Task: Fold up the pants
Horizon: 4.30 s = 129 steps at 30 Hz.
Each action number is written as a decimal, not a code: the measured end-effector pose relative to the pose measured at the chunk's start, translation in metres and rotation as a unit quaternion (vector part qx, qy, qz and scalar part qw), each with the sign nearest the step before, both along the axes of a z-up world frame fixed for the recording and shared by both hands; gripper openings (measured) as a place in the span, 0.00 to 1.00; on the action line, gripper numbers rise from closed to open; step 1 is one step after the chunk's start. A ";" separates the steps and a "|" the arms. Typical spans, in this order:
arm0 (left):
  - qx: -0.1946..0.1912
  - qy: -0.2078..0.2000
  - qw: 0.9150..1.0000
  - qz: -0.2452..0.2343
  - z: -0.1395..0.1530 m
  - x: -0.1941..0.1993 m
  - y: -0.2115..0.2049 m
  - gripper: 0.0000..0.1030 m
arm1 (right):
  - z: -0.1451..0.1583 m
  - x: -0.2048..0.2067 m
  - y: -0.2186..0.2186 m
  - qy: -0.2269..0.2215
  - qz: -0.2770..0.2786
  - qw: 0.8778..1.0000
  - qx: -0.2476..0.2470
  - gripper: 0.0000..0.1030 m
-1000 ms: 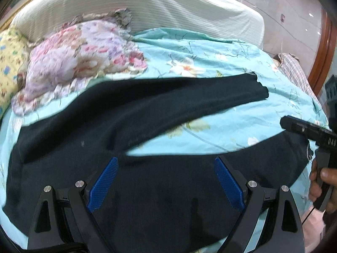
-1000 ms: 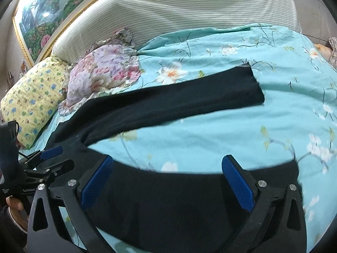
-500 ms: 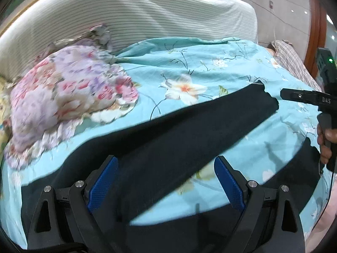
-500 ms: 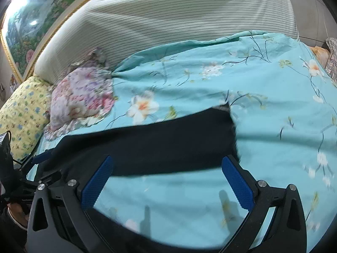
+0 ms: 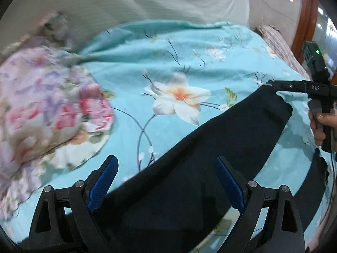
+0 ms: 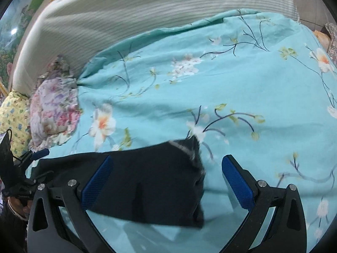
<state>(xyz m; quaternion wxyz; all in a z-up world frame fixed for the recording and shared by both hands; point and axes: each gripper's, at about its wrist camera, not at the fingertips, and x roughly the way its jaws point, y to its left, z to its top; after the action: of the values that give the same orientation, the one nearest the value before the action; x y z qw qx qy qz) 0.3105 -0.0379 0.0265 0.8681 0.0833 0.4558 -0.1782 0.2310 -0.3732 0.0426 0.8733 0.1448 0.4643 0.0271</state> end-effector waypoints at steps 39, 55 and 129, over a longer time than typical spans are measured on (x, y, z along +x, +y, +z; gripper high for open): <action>-0.061 0.030 0.995 -0.067 0.012 -0.184 -0.023 0.05 | 0.029 -0.152 -0.001 -0.038 0.090 0.994 0.047 0.09; -0.061 0.021 0.994 -0.086 -0.009 -0.251 -0.026 0.06 | 0.029 -0.236 0.011 -0.041 0.123 0.992 0.006 0.09; 0.021 0.161 0.896 0.413 -0.007 -0.153 0.204 0.17 | -0.047 -0.179 0.374 0.009 0.415 0.907 0.075 0.31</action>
<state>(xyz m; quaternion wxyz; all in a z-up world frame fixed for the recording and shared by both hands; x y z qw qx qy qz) 0.1574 0.1662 0.0191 0.7765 -0.1241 0.5862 0.1949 0.0517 0.0007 -0.0045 0.7655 0.0041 0.4871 0.4203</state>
